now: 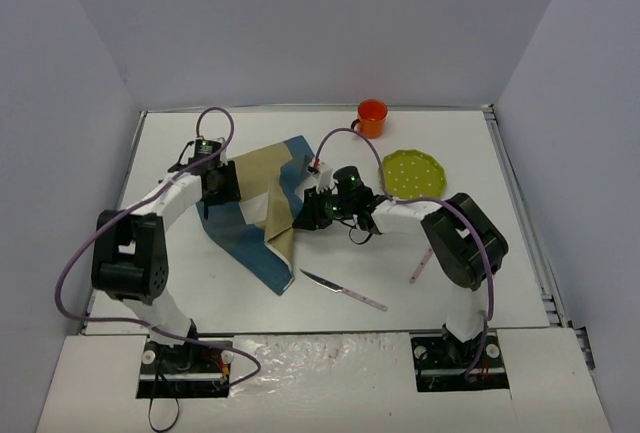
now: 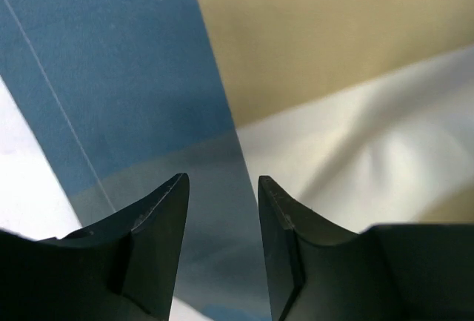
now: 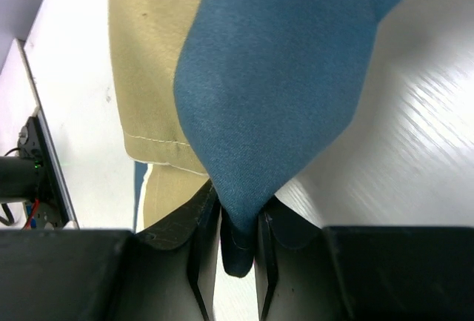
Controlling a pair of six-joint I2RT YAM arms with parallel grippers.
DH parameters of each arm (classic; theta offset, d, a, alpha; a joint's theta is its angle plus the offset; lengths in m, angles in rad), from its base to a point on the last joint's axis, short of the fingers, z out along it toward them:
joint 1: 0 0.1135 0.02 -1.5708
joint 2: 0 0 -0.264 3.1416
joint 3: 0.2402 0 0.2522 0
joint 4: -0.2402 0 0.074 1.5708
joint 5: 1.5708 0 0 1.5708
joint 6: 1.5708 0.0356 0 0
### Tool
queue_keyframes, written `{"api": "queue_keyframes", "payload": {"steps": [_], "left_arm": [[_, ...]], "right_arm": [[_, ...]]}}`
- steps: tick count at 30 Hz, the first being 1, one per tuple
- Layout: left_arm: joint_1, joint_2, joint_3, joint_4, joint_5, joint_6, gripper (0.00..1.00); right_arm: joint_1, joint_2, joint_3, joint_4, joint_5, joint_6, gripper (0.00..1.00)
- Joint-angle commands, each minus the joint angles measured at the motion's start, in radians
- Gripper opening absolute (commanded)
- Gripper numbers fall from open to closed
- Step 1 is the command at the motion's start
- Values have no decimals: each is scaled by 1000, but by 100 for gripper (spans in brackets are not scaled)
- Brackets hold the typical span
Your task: Set the dinner table for one person
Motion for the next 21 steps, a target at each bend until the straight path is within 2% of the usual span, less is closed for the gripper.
{"api": "queue_keyframes", "payload": {"steps": [1, 4, 9, 16, 21], "left_arm": [[6, 113, 95, 5, -110, -16, 37], [7, 210, 164, -45, -154, -21, 33], [17, 290, 228, -129, -201, -33, 33], [36, 339, 255, -191, -271, -61, 33], [61, 345, 256, -204, -308, -83, 33]], "right_arm": [[-31, -54, -14, 15, 9, -24, 18], [-49, -79, -19, -61, 25, -54, 16], [-86, -156, -33, -234, 133, -131, 9], [-104, -286, -69, -467, 395, -118, 10], [-102, -344, -80, -545, 465, -71, 12]]}}
